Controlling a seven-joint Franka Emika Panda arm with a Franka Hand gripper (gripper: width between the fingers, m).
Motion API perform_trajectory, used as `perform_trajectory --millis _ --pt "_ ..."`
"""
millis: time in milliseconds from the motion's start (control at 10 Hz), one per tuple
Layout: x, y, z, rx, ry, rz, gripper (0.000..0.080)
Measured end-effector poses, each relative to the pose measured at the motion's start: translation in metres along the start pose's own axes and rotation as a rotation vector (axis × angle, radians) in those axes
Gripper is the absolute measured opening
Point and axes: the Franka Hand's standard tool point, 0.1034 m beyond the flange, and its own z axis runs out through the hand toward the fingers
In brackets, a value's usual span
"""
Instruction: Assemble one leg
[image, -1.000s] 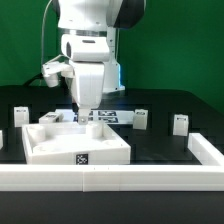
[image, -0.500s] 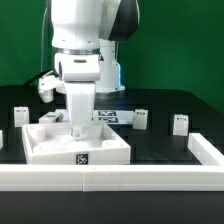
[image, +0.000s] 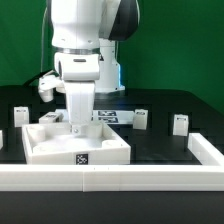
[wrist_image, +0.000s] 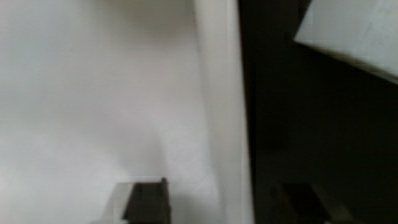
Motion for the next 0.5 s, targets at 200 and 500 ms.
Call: perform_trajectory --millis 200,500 --pt "0.0000 0.0008 -0.0004 -0.003 0.000 0.000 0.0066" --pt "0.0000 0.0012 -0.0006 -0.005 -0.001 0.000 0.0060"
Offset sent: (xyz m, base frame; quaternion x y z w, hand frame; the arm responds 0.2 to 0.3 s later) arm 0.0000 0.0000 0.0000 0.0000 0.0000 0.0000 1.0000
